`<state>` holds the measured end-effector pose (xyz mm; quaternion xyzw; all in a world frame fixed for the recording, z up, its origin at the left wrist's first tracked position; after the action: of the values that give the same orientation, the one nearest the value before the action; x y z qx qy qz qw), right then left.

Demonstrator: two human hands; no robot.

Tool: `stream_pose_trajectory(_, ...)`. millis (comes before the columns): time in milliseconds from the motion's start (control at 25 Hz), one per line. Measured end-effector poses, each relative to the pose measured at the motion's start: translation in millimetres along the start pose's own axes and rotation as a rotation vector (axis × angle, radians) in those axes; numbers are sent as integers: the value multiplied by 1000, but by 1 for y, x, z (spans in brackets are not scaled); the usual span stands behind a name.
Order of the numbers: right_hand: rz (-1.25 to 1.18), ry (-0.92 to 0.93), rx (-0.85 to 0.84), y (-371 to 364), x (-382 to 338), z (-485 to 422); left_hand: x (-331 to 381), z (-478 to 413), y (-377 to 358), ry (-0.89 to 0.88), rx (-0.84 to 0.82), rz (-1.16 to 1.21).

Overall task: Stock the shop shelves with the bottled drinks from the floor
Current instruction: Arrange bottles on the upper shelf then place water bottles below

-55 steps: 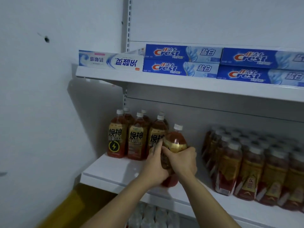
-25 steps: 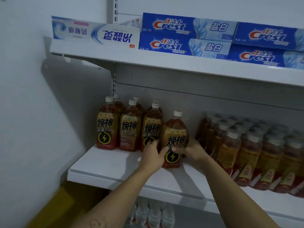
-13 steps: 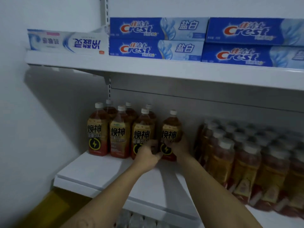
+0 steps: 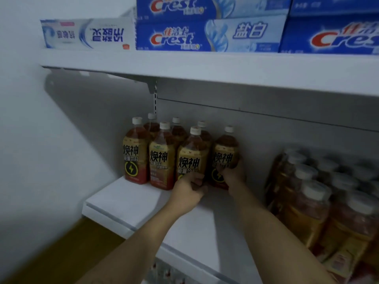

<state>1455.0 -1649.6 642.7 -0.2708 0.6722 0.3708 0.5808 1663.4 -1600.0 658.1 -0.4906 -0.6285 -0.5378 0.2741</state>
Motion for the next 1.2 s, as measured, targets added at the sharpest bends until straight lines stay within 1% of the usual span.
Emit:
stream_pose_trajectory(160,-209,-101,-74,-8,10,5,-8,3,1,33,22,-21)
stream_pose_trajectory(280,-323,-158,-48,-6,16,22,-11,6,6,59,19,-41)
stream_pose_trajectory(360,-326,-156,-33,-4,23,40,-10,11,10,50,14,-26)
stream_pose_trajectory(440,-307,-155,-59,-3,24,68,-9,19,13,37,3,-13)
stream_pose_trajectory(600,-315,-41,-97,-3,14,128,-11,39,27,48,-32,61)
stream_pose_trajectory(720,-279,26,-173,-24,0,184,-20,64,60,36,-2,109)
stream_pose_trajectory(840,-179,83,-285,-64,-6,232,-42,99,101,60,45,158)
stream_pose_trajectory(920,-116,115,-306,-83,-1,259,-65,124,122,88,59,171)
stream_pose_trajectory(1000,-59,177,-287,-91,4,283,-93,150,137,117,55,171)
stream_pose_trajectory(1120,0,205,-322,-104,30,320,-141,187,146,186,37,179)
stream_pose_trajectory(1200,80,143,-348,-113,73,340,-177,211,139,264,10,193)
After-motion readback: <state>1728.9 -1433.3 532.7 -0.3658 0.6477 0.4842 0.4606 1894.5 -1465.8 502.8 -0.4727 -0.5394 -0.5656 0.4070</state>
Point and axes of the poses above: each hand's wrist, its own z-axis away from the middle knuckle, its own y-axis out of the back of the hand, x = y × z, the point moved 10 cm from there along -z, towards the middle knuckle, and after that the axes turned 1 degree about -y, right-handed, at the moved point
